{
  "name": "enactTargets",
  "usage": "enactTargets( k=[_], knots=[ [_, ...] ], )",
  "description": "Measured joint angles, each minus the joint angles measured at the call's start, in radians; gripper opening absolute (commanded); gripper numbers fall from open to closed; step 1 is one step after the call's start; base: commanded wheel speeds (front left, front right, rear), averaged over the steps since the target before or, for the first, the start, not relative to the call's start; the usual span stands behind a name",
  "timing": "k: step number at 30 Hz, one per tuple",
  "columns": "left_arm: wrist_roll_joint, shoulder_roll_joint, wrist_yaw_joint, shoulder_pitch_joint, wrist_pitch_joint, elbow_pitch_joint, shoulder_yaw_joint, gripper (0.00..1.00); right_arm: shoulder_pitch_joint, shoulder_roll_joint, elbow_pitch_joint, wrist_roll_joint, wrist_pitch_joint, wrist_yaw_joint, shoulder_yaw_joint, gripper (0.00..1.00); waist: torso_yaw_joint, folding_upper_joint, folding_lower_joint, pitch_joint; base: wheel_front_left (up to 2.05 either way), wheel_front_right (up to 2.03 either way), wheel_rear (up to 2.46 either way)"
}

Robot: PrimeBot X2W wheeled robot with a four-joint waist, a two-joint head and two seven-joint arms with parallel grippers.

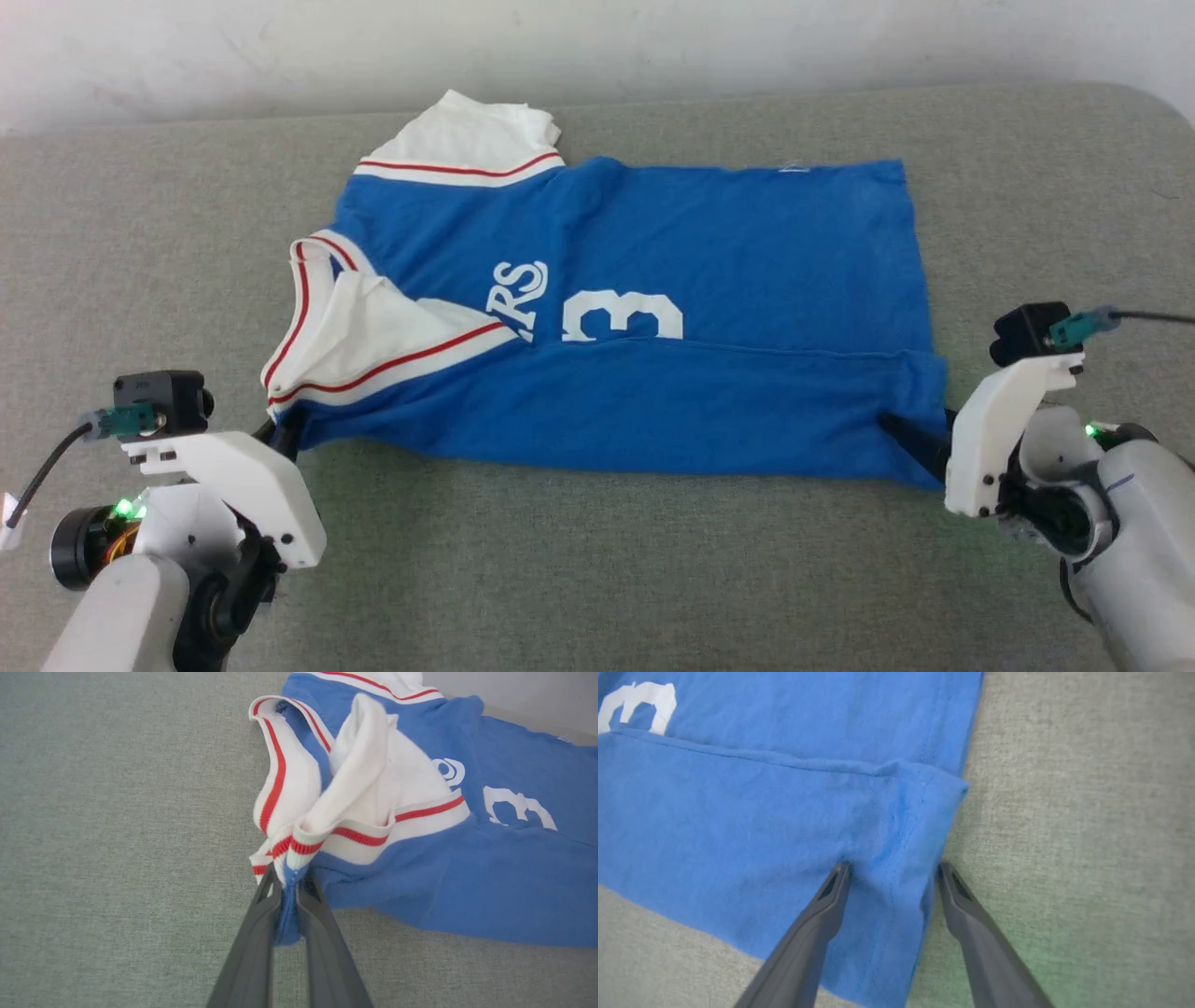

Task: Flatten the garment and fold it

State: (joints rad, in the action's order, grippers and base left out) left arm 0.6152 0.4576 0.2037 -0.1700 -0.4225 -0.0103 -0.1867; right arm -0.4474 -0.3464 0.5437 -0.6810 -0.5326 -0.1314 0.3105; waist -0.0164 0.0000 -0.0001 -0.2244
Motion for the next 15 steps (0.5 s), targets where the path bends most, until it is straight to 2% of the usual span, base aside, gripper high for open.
enactTargets(
  k=[1, 2, 3, 4, 5, 9, 15],
  knots=[
    [0.000, 0.000, 0.001, 0.000, 0.000, 0.000, 0.000, 0.00, -0.009, -0.003, 0.007, -0.023, -0.035, 0.000, 0.001, 1.00, 0.004, 0.0000, 0.0000, -0.001, 0.00, 0.00, 0.00],
    [0.000, -0.001, 0.001, 0.001, 0.000, 0.000, -0.001, 0.00, -0.020, -0.008, 0.013, -0.043, -0.068, 0.000, 0.002, 0.58, 0.008, 0.0000, 0.0001, -0.002, 0.00, 0.00, 0.00],
    [0.000, -0.001, 0.001, 0.002, 0.000, 0.001, -0.001, 0.00, -0.027, -0.014, 0.016, -0.054, -0.095, 0.000, 0.004, 0.38, 0.011, 0.0000, 0.0001, -0.001, 0.00, 0.00, 0.00],
    [0.000, -0.001, 0.001, 0.003, 0.000, 0.001, -0.001, 0.00, -0.032, -0.017, 0.019, -0.066, -0.115, 0.000, 0.004, 0.11, 0.012, 0.0000, 0.0001, 0.001, 0.00, 0.00, 0.00],
    [0.000, -0.001, 0.001, 0.005, 0.000, 0.001, -0.002, 0.00, -0.032, -0.018, 0.020, -0.082, -0.130, 0.002, 0.004, 0.00, 0.013, 0.0000, 0.0001, 0.004, 0.00, 0.00, 0.00],
    [0.001, -0.001, 0.001, 0.016, 0.005, 0.005, -0.001, 0.00, -0.018, -0.022, 0.009, -0.095, -0.126, 0.001, 0.022, 0.00, 0.015, 0.0000, 0.0001, 0.025, 0.00, 0.00, 0.00],
    [0.001, 0.010, 0.003, 0.050, 0.019, 0.033, 0.008, 0.00, 0.035, -0.040, -0.062, -0.083, 0.025, 0.001, 0.053, 0.00, 0.014, 0.0000, 0.0002, 0.075, 0.00, 0.00, 0.00]
  ],
)
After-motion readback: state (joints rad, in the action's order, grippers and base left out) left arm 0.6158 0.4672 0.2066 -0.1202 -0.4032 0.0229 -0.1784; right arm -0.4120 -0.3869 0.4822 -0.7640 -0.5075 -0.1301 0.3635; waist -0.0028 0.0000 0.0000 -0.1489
